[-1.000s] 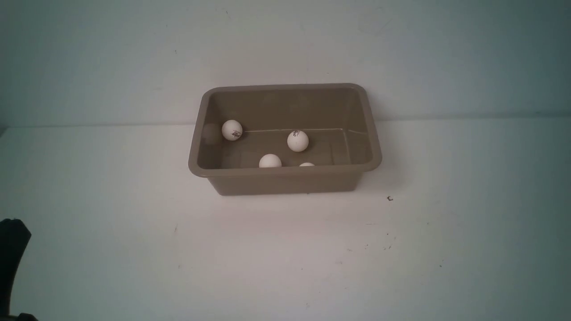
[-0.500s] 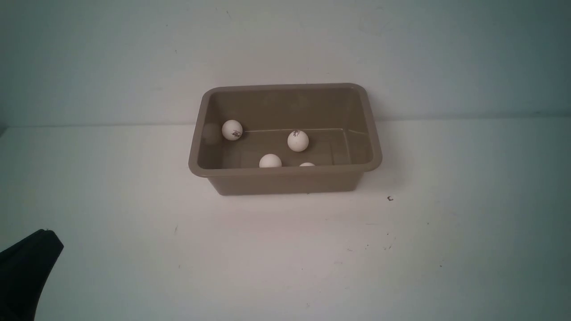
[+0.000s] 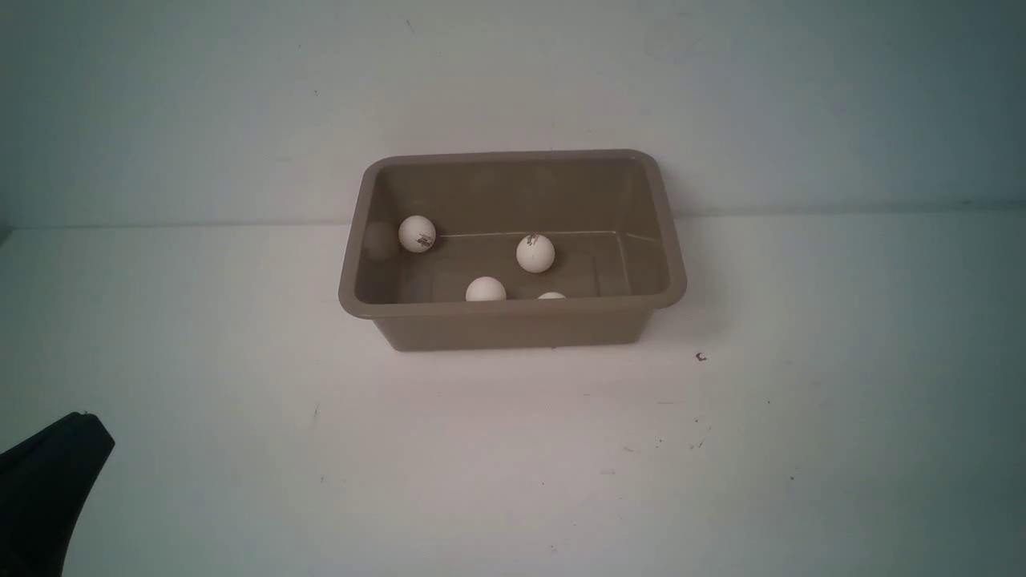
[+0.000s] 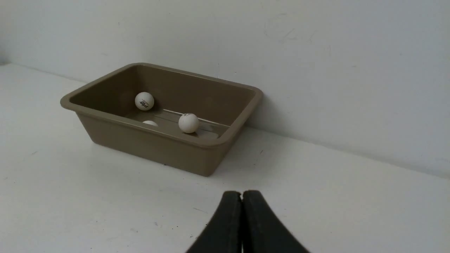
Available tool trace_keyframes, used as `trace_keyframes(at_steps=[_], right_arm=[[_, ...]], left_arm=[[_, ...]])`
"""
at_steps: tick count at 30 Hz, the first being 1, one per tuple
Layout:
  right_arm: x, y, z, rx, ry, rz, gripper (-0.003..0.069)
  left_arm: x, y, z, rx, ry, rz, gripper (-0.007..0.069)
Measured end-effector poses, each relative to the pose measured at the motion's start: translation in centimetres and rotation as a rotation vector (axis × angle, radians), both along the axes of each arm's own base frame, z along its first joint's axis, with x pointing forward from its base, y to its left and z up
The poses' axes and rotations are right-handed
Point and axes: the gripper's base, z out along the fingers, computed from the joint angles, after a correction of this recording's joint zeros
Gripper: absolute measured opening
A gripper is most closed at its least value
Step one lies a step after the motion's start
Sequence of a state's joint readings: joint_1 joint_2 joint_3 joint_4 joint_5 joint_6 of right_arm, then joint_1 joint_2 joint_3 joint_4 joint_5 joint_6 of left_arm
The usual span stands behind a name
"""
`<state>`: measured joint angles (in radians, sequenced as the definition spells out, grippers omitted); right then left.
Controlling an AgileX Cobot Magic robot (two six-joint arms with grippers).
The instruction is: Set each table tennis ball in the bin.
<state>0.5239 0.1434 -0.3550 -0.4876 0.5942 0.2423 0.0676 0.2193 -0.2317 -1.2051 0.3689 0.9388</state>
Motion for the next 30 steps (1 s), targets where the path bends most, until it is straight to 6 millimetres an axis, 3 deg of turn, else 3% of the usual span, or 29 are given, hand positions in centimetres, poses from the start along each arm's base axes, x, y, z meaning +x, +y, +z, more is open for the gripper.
trace_keyframes(at_steps=[15, 20, 27, 30], right_arm=[[-0.2, -1.0, -0.9, 0.294, 0.103, -0.368, -0.001], [-0.5, -1.2, -2.5, 0.308, 0.096, -0.419, -0.001], [-0.2, -1.1, -7.3, 0.334, 0.061, -0.408, -0.001], [0.1, -0.9, -8.3, 0.354, 0.053, -0.394, -0.001]], left_arm=[[0.0, 0.0, 0.0, 0.0, 0.0, 0.0, -0.0004], [0.0, 0.0, 0.0, 0.0, 0.0, 0.0, -0.0004], [0.0, 0.0, 0.0, 0.0, 0.0, 0.0, -0.0004], [0.0, 0.0, 0.0, -0.001, 0.0, 0.0, -0.0004]])
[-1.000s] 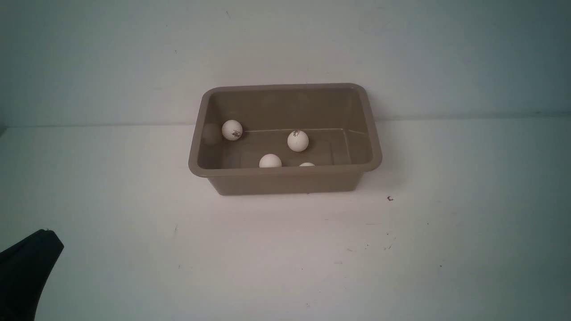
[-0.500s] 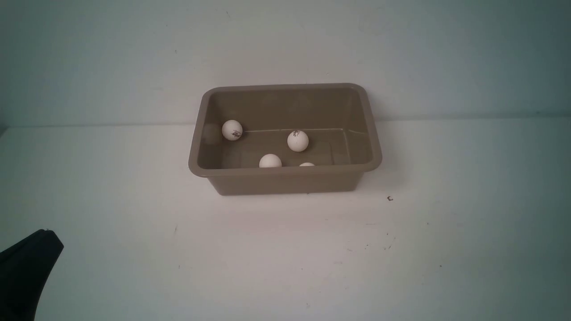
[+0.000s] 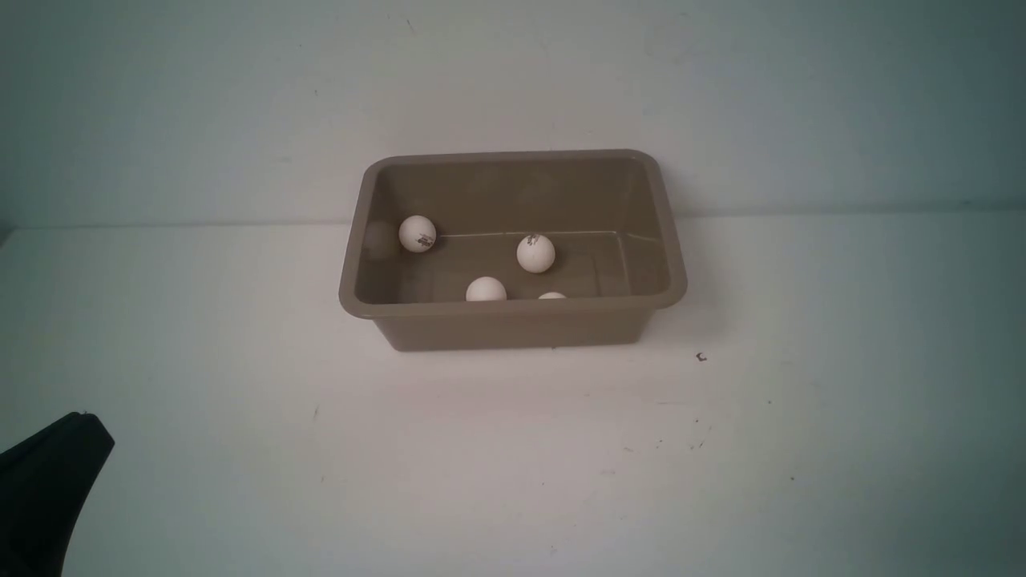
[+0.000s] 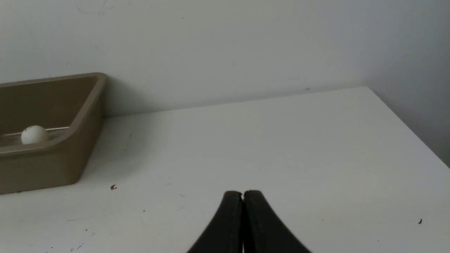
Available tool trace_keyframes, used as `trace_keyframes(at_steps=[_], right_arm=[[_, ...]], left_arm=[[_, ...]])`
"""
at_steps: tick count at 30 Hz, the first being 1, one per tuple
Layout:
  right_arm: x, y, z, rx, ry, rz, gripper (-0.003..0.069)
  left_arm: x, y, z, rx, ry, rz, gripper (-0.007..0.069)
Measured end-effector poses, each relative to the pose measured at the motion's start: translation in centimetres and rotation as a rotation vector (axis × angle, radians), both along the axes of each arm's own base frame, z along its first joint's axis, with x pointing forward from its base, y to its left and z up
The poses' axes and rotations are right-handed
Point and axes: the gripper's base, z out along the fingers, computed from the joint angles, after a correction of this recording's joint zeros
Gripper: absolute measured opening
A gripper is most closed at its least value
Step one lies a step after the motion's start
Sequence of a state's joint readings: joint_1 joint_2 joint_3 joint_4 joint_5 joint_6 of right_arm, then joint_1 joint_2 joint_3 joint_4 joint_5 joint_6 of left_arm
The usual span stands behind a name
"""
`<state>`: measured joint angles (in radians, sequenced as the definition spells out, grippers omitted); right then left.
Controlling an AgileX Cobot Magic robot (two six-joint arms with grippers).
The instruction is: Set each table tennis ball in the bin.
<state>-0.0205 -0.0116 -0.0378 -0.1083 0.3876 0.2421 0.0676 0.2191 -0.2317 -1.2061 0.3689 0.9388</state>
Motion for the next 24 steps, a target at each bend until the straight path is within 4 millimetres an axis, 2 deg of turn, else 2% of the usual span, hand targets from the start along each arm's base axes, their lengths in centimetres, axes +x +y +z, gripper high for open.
trace_keyframes(at_steps=[6, 24], right_arm=[[0.3, 0.1, -1.8, 0.008, 0.028, 0.005, -0.001], [0.2, 0.0, -1.9, 0.009, 0.04, 0.003, -0.001]], left_arm=[[0.0, 0.0, 0.0, 0.0, 0.0, 0.0, -0.0004], [0.0, 0.0, 0.0, 0.0, 0.0, 0.0, -0.0004]])
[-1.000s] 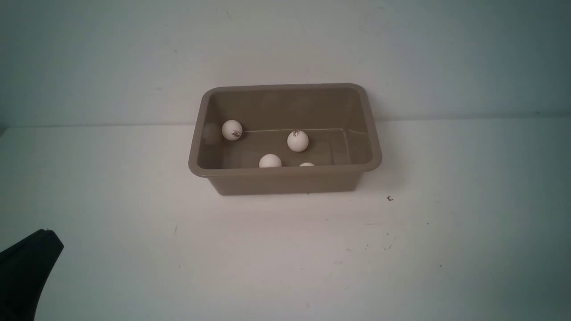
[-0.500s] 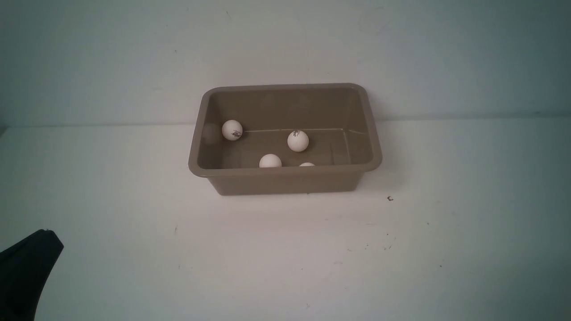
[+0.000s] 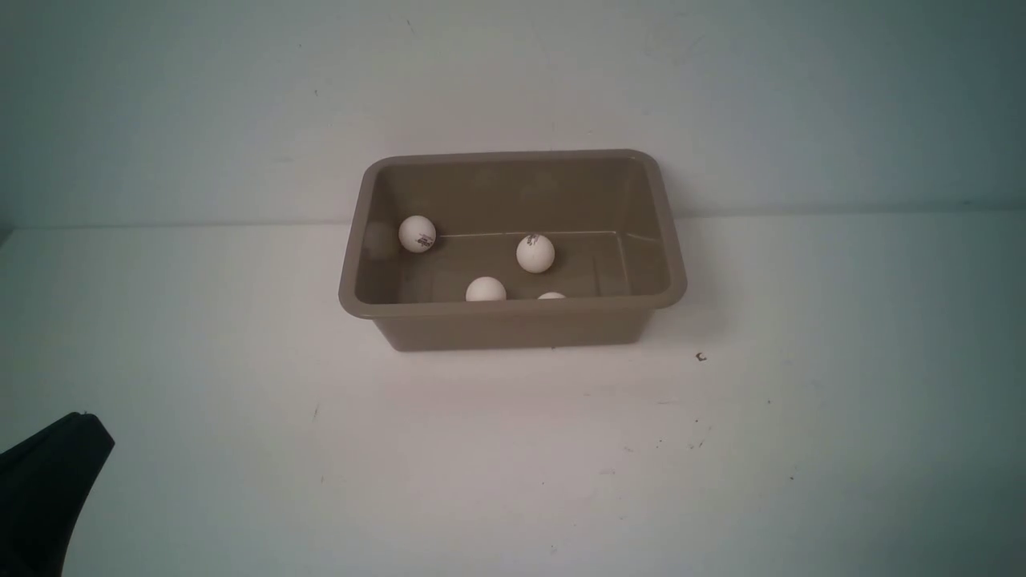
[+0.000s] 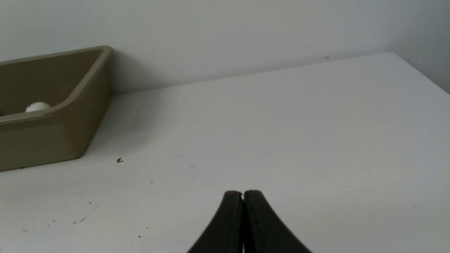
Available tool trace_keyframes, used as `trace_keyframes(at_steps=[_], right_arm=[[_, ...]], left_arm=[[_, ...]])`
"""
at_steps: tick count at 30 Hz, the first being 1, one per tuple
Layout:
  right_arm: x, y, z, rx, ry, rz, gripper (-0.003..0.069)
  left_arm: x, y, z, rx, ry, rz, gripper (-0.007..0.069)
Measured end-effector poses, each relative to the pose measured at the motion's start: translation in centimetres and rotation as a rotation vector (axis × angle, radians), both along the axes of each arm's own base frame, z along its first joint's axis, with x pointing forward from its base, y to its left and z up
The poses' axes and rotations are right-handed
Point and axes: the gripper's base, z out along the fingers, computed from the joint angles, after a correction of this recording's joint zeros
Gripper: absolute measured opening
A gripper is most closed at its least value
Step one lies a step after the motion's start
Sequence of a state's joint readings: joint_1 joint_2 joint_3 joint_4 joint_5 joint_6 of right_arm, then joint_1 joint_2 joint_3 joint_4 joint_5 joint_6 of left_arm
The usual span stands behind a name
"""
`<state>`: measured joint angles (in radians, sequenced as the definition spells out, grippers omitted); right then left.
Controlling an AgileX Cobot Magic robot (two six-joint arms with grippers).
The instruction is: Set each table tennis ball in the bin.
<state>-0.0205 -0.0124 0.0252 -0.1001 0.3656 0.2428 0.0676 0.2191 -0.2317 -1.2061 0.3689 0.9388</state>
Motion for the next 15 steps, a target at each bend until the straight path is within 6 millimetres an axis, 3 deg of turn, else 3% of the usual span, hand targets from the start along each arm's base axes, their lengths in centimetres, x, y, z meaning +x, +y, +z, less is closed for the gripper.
trace_keyframes(at_steps=[8, 15], right_arm=[[0.0, 0.0, 0.0, 0.0, 0.001, 0.0, -0.001], [0.0, 0.0, 0.0, 0.0, 0.001, 0.0, -0.001]], left_arm=[[0.0, 0.1, 0.0, 0.024, -0.006, 0.01, -0.0004], [0.6, 2.0, -1.9, 0.342, -0.055, 0.204, -0.0004]])
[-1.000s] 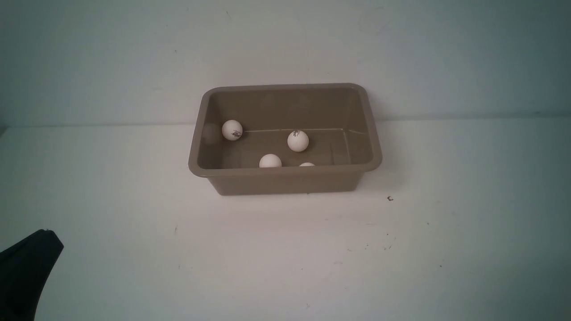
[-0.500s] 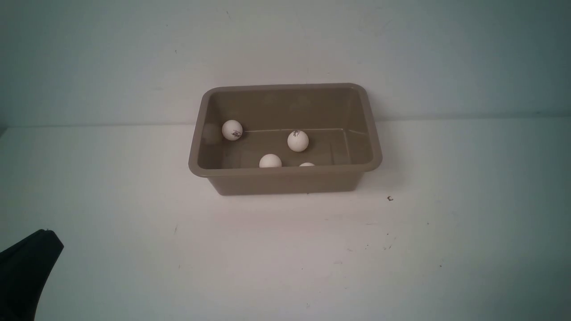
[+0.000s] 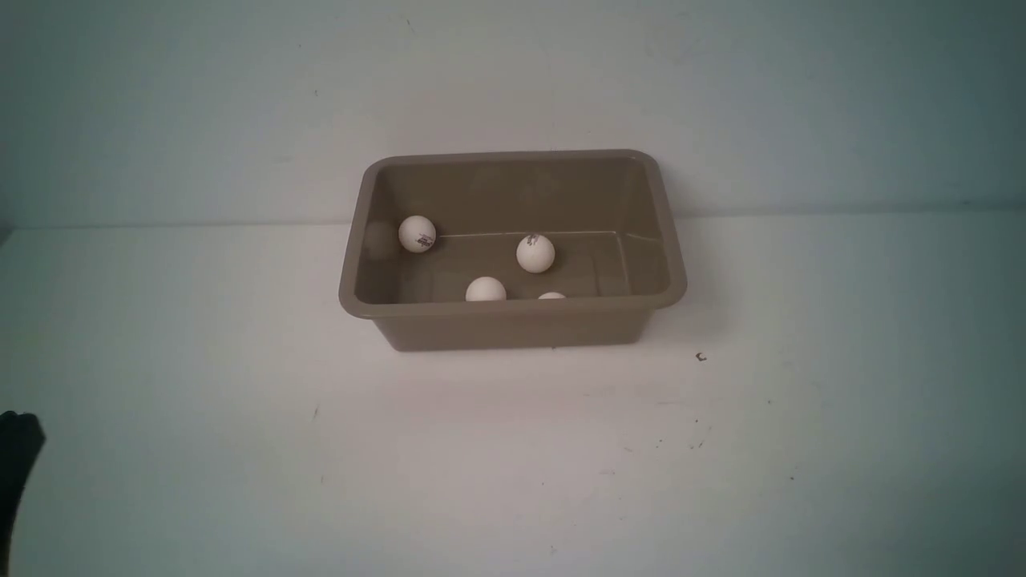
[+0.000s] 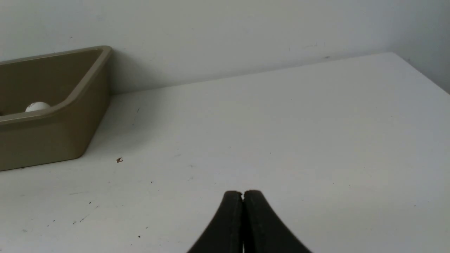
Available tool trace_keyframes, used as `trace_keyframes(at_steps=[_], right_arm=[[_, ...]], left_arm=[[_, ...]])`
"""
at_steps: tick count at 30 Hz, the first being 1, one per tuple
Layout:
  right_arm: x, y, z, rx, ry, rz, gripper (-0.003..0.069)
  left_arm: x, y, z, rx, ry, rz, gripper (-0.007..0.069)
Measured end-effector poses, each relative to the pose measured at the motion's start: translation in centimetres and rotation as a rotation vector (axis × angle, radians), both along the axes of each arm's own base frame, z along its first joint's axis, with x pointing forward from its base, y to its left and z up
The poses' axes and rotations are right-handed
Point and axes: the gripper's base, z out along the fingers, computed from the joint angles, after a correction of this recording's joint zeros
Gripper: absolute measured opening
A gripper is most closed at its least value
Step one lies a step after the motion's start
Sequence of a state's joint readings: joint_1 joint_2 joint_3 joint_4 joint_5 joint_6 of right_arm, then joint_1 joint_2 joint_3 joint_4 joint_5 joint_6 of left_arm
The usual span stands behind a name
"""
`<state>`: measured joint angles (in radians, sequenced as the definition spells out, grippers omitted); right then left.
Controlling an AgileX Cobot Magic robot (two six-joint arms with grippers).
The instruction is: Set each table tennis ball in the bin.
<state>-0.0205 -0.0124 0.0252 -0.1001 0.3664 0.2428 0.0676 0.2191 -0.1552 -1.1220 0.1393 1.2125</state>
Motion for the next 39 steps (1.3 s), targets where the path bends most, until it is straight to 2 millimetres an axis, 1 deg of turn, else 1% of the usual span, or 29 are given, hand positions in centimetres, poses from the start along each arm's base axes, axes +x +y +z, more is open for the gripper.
trace_keyframes(at_steps=[1, 2, 4, 7, 10, 13, 15, 18, 19, 20, 22, 24, 25, 27, 28, 29, 30, 32, 35, 39], right_arm=[[0.0, 0.0, 0.0, 0.0, 0.0, 0.0, -0.001], [0.0, 0.0, 0.0, 0.0, 0.001, 0.0, -0.001], [0.0, 0.0, 0.0, 0.0, 0.003, 0.0, -0.001], [0.0, 0.0, 0.0, 0.0, 0.004, -0.001, -0.001], [0.0, 0.0, 0.0, 0.0, 0.004, -0.001, -0.001], [0.0, 0.0, 0.0, 0.0, 0.004, -0.001, -0.001], [0.0, 0.0, 0.0, 0.0, 0.004, -0.001, -0.001], [0.0, 0.0, 0.0, 0.0, 0.004, -0.001, -0.001], [0.0, 0.0, 0.0, 0.0, 0.004, -0.001, -0.001], [0.0, 0.0, 0.0, 0.0, 0.004, -0.001, -0.001], [0.0, 0.0, 0.0, 0.0, 0.004, -0.001, -0.001], [0.0, 0.0, 0.0, 0.0, 0.004, -0.001, -0.001], [0.0, 0.0, 0.0, 0.0, 0.004, -0.001, -0.001], [0.0, 0.0, 0.0, 0.0, 0.004, -0.001, -0.001], [0.0, 0.0, 0.0, 0.0, 0.004, -0.001, -0.001], [0.0, 0.0, 0.0, 0.0, 0.004, -0.001, -0.001], [0.0, 0.0, 0.0, 0.0, 0.004, -0.001, -0.001], [0.0, 0.0, 0.0, 0.0, 0.004, -0.001, -0.001], [0.0, 0.0, 0.0, 0.0, 0.004, -0.001, -0.001], [0.0, 0.0, 0.0, 0.0, 0.005, -0.001, -0.001]], left_arm=[[0.0, 0.2, -0.3, 0.007, -0.002, 0.026, -0.0004], [0.1, 0.8, -1.0, 0.012, -0.002, 0.083, -0.0004], [0.1, 1.7, -2.6, -0.119, 0.013, 0.197, -0.0004], [-0.1, 2.5, -3.6, -0.259, 0.029, 0.285, -0.0004], [-0.3, 3.1, -4.1, -0.366, 0.034, 0.368, -0.0004], [-0.3, 3.3, -4.1, -0.374, 0.031, 0.395, -0.0004], [-0.3, 3.3, -3.8, -0.345, 0.024, 0.394, -0.0004], [-0.3, 3.3, -2.0, -0.237, -0.033, 0.375, -0.0004], [-0.3, 3.3, -1.8, -0.233, -0.039, 0.374, -0.0004], [-0.3, 3.3, -1.2, -0.21, -0.06, 0.37, -0.0004], [-0.3, 3.3, -0.4, -0.192, -0.083, 0.362, -0.0004], [-0.3, 3.2, -0.2, -0.209, -0.098, 0.351, -0.0004], [-0.2, 2.9, -0.1, -0.236, -0.112, 0.316, -0.0004], [-0.1, 2.4, -0.4, -0.223, -0.109, 0.263, -0.0004], [0.0, 2.2, -0.8, -0.249, -0.097, 0.235, -0.0004], [0.0, 2.0, -1.0, -0.224, -0.089, 0.219, -0.0004], [0.1, 1.8, -1.5, -0.256, -0.071, 0.2, -0.0004], [0.1, 1.5, -2.4, -0.254, -0.029, 0.166, -0.0004], [0.1, 1.3, -3.3, -0.291, 0.016, 0.152, -0.0004], [0.0, 1.2, -5.0, -0.321, 0.089, 0.153, -0.0004]])
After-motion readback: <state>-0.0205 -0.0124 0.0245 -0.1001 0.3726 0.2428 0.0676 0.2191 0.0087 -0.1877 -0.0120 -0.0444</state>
